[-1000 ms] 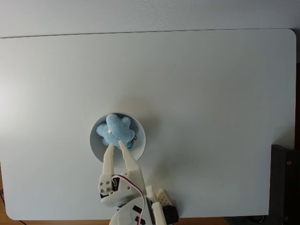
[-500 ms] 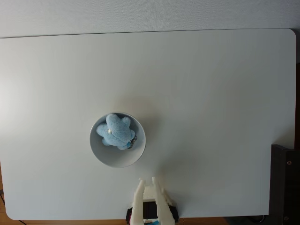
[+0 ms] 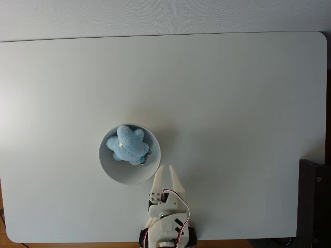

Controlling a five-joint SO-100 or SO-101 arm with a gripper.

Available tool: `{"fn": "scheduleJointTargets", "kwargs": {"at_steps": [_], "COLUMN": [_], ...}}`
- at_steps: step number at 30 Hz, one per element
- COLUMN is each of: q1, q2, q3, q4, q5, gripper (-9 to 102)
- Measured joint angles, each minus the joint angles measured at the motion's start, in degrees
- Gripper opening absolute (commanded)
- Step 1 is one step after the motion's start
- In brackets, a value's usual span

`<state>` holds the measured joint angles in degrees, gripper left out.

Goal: Grasp a skyblue doll and put it into the bowl.

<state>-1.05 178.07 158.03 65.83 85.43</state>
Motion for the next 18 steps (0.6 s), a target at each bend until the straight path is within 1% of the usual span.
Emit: {"fn": "scheduleJointTargets", "kwargs": {"at_steps": [12,16,18], "q1": [0.1,0.2,0.2], "q2": [0.4,0.4,0.4], "q3": [17.2,19.1,19.2], "q4": [0.0,0.3,1.7], "q5": [0.0,0.0,0.0], "gripper": [5,5,5]}}
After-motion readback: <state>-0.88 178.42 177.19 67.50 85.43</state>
